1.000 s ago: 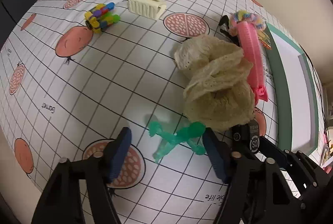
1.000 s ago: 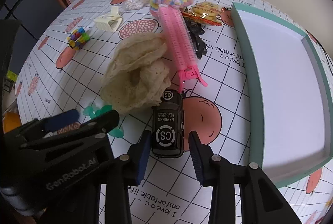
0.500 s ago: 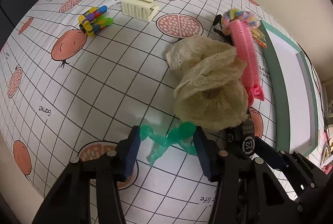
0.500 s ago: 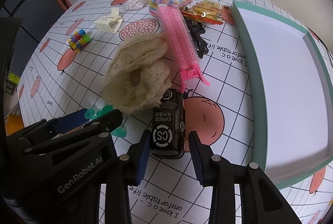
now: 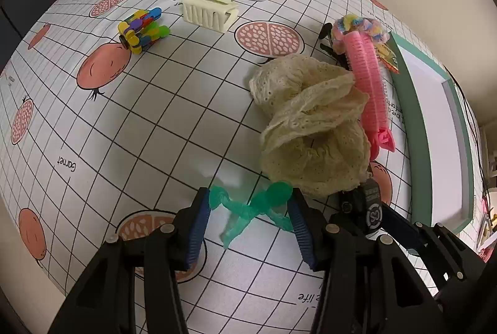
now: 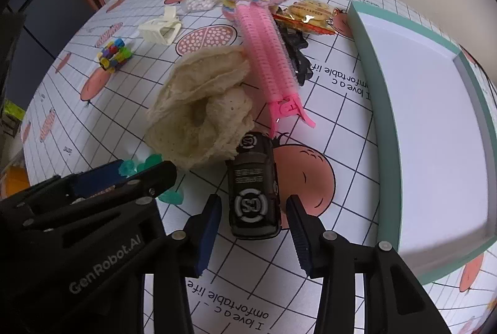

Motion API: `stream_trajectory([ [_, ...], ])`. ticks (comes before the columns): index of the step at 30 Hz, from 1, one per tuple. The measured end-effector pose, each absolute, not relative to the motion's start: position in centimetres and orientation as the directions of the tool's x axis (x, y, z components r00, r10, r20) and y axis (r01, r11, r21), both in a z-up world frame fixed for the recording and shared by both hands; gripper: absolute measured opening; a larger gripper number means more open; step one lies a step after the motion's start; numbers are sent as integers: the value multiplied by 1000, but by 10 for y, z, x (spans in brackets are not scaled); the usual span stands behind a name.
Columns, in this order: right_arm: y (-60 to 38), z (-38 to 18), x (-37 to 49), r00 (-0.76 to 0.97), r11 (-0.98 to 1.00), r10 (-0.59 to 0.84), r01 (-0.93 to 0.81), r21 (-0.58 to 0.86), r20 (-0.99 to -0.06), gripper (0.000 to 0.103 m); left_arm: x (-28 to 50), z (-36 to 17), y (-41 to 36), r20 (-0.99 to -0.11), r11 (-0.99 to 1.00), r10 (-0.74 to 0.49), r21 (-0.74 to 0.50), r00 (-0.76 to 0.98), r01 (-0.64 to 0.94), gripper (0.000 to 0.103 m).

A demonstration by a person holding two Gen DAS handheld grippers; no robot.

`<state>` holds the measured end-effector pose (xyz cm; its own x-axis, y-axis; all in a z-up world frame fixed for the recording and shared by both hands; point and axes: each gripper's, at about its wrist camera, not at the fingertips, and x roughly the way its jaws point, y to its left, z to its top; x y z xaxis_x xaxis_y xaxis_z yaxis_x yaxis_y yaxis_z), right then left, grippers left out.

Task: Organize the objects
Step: 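Close the right tool on the black car while the left tool grasps the green figure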

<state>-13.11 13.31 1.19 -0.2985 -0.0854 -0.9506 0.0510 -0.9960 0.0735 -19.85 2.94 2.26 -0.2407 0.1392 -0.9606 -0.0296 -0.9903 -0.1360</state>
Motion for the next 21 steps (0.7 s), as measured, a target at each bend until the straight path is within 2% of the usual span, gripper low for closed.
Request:
stream_trajectory([
  [3, 130, 12, -132, -295, -996, -76, 57, 61, -952, 46, -206, 23, 30, -961, -990, 143, -140, -239, -29, 53],
  [4, 129, 11, -132, -294, -997, -73, 61, 57, -953, 44, -208, 23, 30, -960, -990, 144, -142, -238, -28, 52],
  [5, 128, 12, -132, -294, -996, -68, 68, 50, -953, 37, -210, 23, 30, -960, -989, 146, -144, -238, -27, 52],
  [6, 127, 12, -131, -293, -996, -65, 70, 46, -954, 36, -213, 23, 30, -960, -989, 149, -147, -237, -26, 52],
  [21, 131, 23, -118, -298, -996, -72, 77, 52, -952, 36, -252, 29, 26, -955, -982, 181, -189, -233, 9, 52],
])
